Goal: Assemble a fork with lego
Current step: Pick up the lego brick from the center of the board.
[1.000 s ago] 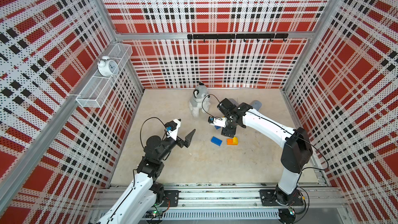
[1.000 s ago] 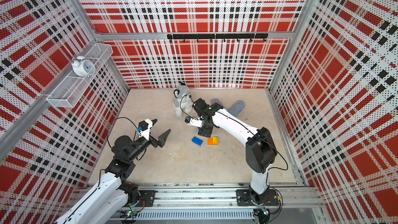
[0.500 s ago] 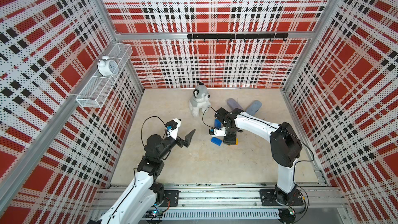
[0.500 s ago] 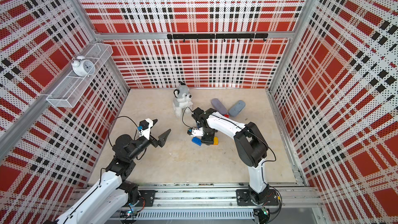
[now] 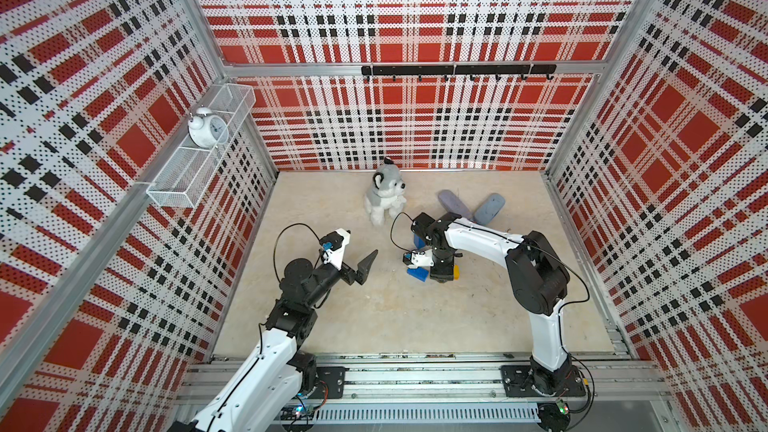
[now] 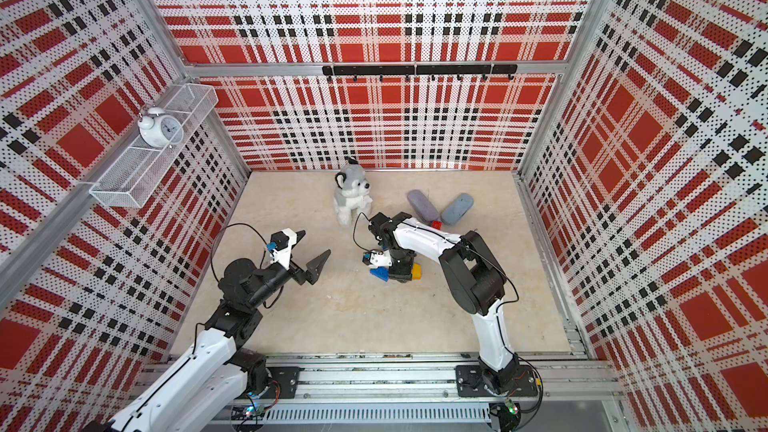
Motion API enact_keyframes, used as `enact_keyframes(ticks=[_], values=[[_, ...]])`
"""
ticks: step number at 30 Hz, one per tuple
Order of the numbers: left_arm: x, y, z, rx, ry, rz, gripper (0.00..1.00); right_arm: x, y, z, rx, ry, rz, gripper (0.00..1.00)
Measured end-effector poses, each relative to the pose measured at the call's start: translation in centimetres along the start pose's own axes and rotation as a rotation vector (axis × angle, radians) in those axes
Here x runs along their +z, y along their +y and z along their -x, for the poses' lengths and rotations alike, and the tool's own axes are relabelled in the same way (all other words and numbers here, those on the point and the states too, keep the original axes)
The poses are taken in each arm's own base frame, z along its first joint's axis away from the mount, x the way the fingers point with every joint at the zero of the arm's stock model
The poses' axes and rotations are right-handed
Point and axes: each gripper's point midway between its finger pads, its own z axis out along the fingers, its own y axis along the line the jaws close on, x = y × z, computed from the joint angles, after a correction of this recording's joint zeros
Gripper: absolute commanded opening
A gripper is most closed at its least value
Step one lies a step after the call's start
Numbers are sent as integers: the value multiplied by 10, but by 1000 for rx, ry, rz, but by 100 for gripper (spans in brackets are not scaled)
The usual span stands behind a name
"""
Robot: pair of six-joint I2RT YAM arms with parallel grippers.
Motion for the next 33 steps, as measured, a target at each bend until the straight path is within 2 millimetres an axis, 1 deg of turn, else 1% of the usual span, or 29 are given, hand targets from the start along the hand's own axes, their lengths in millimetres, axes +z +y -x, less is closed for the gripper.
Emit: enact_keyframes(ticks=[5, 15, 17, 20, 25, 30, 32, 33], values=[[0, 1, -1, -1, 3, 1, 99, 5, 0, 1, 1, 4, 3, 52], [1, 1, -2, -3, 6, 1, 98, 9, 0, 1, 5, 12, 8, 37], [1, 1, -2, -3, 7, -1, 98, 9, 0, 0, 8, 14, 6, 37], [1, 1, -2, -3, 7, -1, 98, 9, -1, 0, 14, 15, 3, 41], [1, 1, -2, -3, 7, -1, 98, 11, 0, -1, 24, 17, 5, 41], [1, 0, -2, -3, 7, -5, 98, 12, 1, -1, 28, 17, 5, 36], [1, 0, -2, -3, 7, -5, 98, 12, 1, -1, 30, 17, 7, 29], [1, 0, -2, -3, 6, -5, 98, 12, 0, -2, 36, 16, 8, 28]])
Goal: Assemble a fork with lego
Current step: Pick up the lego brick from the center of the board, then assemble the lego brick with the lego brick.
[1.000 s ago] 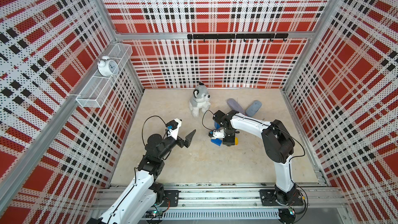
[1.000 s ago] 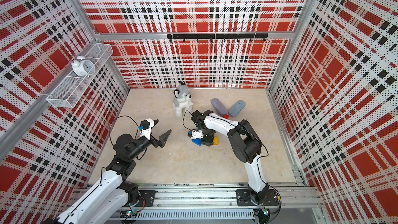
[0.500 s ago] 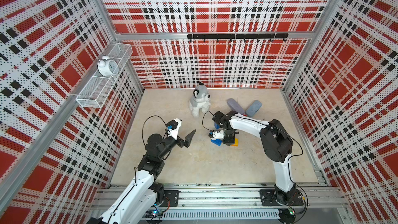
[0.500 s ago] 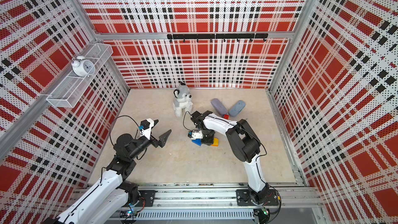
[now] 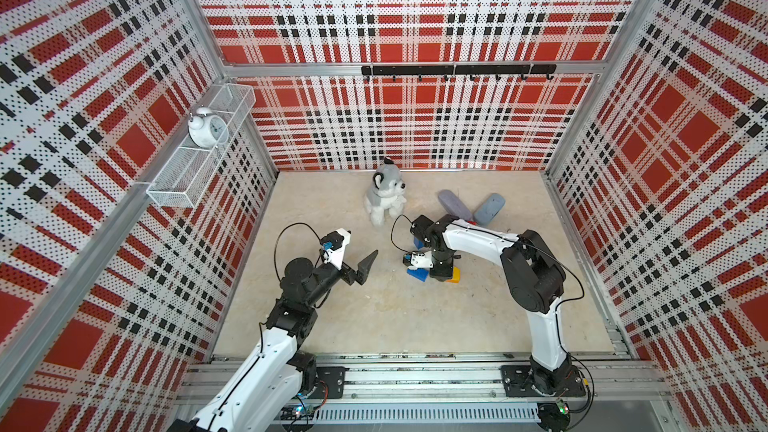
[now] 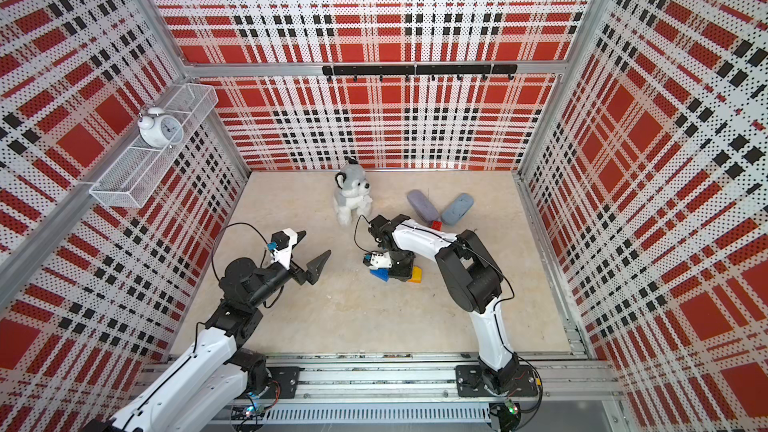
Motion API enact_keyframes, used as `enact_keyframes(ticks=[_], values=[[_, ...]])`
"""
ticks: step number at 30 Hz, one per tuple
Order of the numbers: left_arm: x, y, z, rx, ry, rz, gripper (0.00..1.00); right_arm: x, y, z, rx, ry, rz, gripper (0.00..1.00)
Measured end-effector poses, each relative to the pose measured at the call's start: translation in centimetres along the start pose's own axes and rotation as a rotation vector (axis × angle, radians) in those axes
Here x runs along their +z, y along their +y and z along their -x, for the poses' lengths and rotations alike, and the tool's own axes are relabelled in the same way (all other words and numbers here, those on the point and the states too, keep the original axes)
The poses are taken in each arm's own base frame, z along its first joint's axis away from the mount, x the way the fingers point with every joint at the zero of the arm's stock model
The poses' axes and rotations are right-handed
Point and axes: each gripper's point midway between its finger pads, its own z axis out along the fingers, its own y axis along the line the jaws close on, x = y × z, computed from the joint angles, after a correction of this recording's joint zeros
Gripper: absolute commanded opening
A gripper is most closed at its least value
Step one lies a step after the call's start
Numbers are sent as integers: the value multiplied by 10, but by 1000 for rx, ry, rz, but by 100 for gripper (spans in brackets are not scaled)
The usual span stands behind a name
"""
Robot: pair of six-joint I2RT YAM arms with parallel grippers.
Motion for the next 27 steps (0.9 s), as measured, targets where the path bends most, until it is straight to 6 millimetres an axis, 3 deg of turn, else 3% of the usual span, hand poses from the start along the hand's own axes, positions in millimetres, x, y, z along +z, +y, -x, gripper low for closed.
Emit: enact_keyframes(ticks=[6, 16, 27], values=[[0, -1, 0, 0, 0, -4, 98, -6, -2, 2, 78, -26, 21, 27], [0, -1, 0, 1, 0, -6, 98, -59, -1, 11, 359, -136, 34, 26], [-2, 6, 3, 3, -10, 12, 98, -62, -2, 42, 487, -103, 49, 26]])
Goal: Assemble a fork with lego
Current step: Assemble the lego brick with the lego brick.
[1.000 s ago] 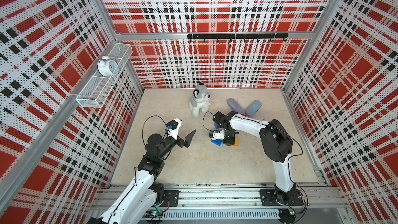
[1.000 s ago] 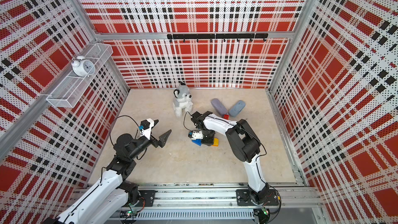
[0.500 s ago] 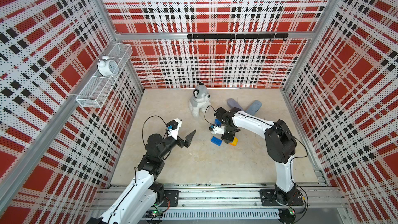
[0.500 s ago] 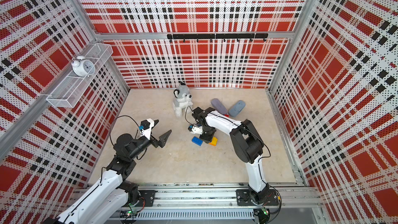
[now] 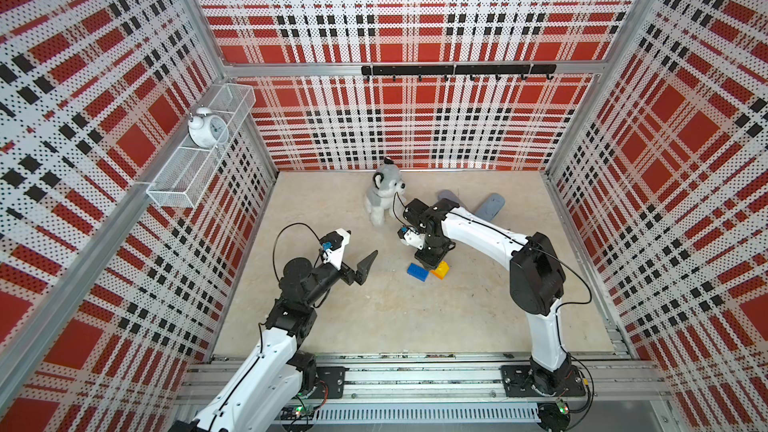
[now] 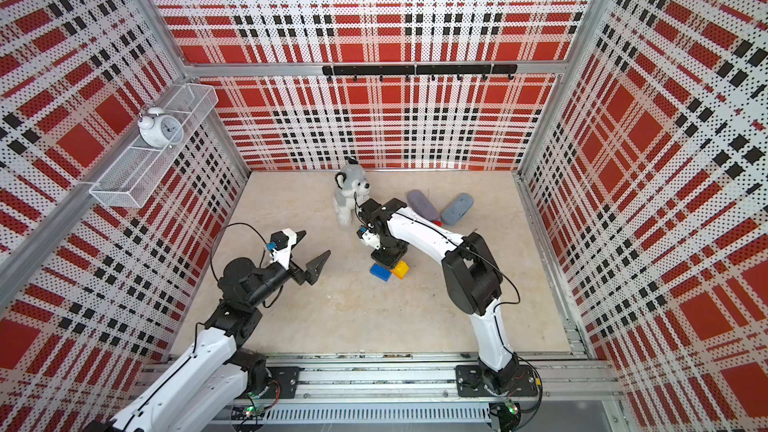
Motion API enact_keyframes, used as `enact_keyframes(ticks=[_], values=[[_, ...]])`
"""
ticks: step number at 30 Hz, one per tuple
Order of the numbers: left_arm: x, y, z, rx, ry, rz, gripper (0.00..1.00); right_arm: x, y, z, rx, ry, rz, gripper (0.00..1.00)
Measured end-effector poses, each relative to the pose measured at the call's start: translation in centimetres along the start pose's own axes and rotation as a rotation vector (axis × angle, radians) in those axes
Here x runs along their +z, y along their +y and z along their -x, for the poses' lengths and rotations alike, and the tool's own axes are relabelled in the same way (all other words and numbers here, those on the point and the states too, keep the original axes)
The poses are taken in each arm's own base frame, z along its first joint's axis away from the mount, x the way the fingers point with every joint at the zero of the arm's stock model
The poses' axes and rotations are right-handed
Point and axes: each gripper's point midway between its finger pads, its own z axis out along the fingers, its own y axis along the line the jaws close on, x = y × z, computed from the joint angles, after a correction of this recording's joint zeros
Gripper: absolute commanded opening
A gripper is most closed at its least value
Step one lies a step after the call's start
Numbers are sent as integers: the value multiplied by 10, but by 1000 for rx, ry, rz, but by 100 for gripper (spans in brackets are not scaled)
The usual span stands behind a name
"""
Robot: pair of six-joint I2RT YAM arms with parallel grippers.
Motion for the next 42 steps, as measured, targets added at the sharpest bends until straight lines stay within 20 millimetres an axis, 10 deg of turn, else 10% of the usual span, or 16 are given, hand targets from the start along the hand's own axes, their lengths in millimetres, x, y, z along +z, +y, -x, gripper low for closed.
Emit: enact_keyframes(ticks=[42], values=[[-12, -16, -2, 138, -20, -68, 98, 36, 11, 12, -76, 94, -19, 26]])
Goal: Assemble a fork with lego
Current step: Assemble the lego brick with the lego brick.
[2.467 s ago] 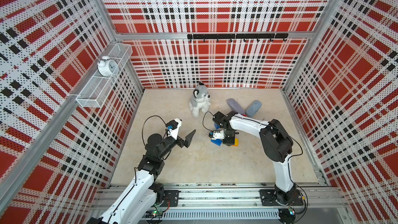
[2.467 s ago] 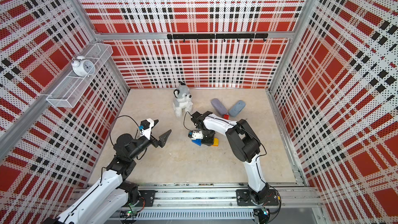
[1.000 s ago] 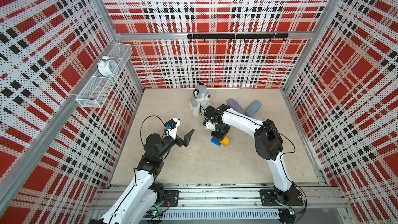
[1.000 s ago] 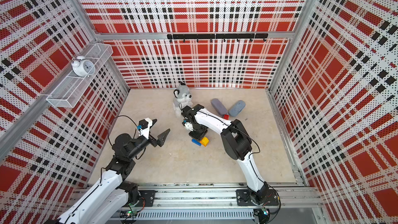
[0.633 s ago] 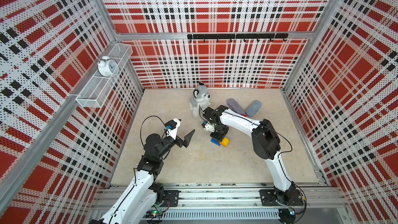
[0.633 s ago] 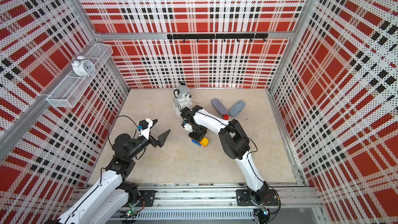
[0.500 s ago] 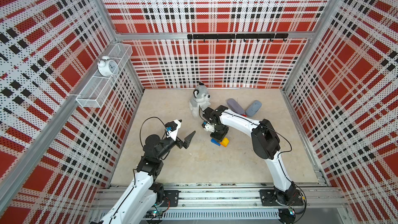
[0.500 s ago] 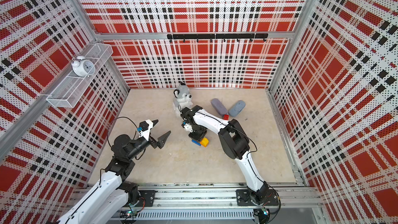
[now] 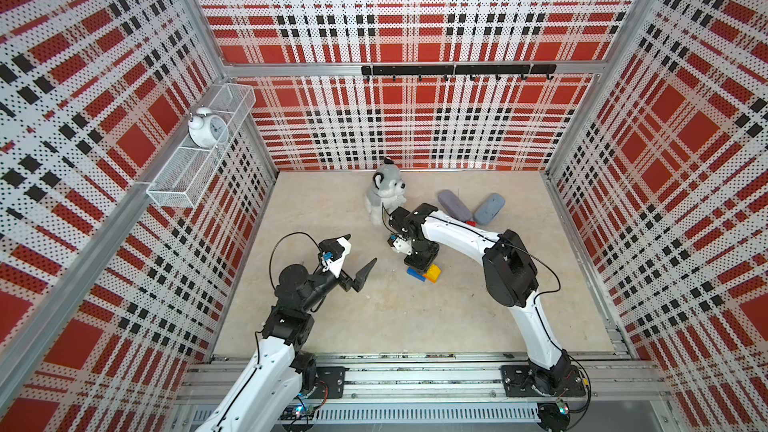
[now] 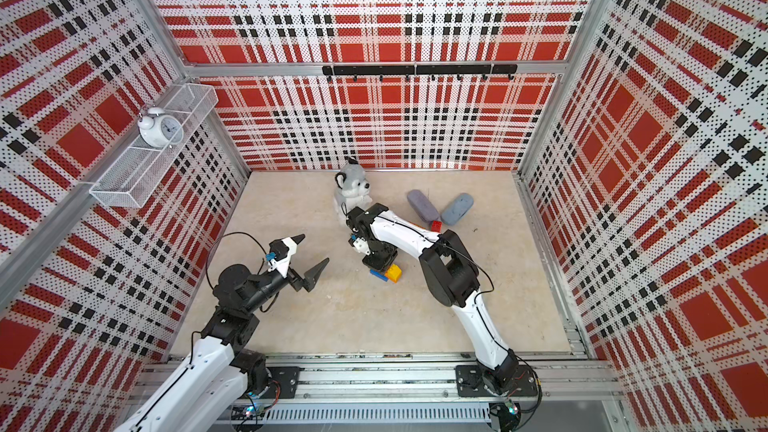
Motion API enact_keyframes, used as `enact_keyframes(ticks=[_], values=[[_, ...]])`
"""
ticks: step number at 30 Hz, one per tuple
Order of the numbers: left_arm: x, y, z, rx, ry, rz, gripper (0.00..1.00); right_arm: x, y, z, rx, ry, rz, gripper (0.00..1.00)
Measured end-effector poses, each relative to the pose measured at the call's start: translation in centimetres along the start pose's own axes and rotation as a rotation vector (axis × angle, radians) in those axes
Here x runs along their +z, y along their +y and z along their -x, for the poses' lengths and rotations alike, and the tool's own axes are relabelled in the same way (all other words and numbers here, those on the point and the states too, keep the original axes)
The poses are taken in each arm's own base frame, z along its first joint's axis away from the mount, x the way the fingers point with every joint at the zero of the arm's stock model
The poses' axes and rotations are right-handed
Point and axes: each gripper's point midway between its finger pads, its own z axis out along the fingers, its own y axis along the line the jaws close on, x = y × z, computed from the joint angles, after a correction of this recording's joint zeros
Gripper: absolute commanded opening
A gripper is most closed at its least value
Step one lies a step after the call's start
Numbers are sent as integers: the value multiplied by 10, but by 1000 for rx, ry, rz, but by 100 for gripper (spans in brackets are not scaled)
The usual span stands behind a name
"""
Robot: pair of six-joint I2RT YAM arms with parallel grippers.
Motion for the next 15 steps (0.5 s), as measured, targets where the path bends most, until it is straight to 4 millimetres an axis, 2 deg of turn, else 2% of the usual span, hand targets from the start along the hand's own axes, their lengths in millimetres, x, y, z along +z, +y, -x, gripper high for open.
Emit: enact_keyframes(ticks=[15], values=[[1, 0, -3, 2, 9, -1, 98, 3, 3, -2, 12, 15, -10, 27]])
